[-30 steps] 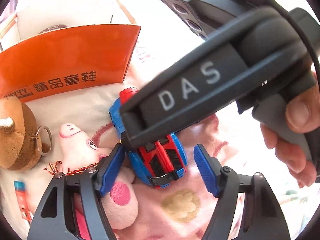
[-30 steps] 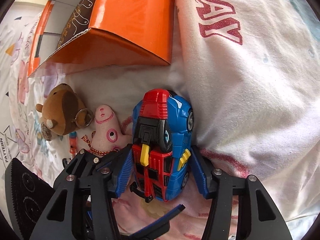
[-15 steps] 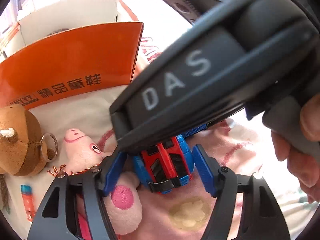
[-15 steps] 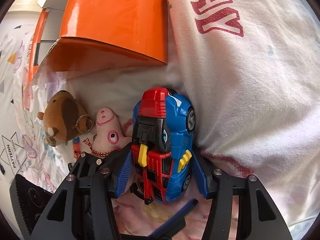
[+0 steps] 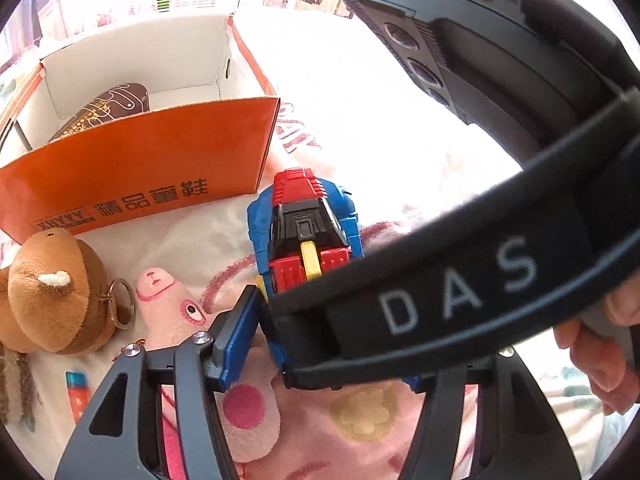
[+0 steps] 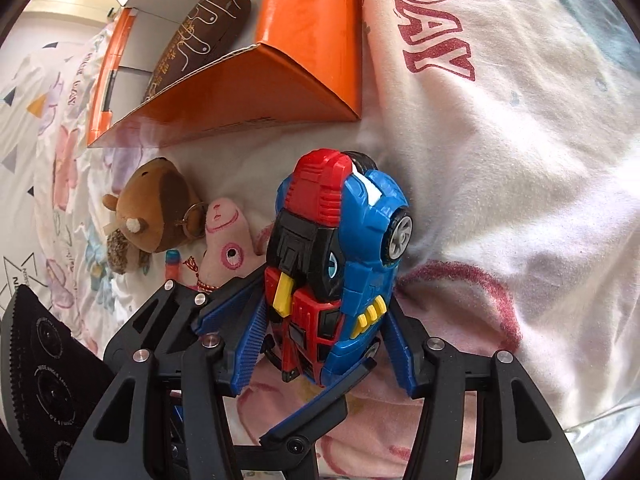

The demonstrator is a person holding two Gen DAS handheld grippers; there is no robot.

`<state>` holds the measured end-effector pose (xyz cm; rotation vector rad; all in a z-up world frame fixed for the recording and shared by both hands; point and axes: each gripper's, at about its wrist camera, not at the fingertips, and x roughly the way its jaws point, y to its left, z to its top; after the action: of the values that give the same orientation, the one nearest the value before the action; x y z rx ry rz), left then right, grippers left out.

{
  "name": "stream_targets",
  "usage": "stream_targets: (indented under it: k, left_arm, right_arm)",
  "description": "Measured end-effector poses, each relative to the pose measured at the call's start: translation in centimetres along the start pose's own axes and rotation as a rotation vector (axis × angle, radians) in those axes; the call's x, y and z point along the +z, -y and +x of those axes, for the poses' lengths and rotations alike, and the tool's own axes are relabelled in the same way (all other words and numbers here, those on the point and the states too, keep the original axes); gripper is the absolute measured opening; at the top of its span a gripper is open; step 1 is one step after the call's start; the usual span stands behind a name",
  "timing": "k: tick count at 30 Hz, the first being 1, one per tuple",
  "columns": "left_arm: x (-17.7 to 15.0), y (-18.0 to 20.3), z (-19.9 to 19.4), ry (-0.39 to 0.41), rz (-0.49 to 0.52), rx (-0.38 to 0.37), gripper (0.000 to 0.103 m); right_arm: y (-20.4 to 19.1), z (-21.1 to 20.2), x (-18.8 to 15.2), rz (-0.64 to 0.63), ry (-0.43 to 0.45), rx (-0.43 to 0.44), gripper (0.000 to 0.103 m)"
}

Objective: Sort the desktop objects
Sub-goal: 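Lift the toy car with the right tool and lower it into the box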

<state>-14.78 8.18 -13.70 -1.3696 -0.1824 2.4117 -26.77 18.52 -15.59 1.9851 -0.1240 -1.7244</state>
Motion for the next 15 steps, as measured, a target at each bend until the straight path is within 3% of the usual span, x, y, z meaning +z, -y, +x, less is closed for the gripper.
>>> stream_targets:
  k: [15]
  left_arm:
    - [-4.1, 2.1, -10.1, 0.103, 0.045, -0.005, 0.058]
  right_arm:
    - [-3.9, -5.0, -2.2, -0.013, 0.105, 0.006, 0.052]
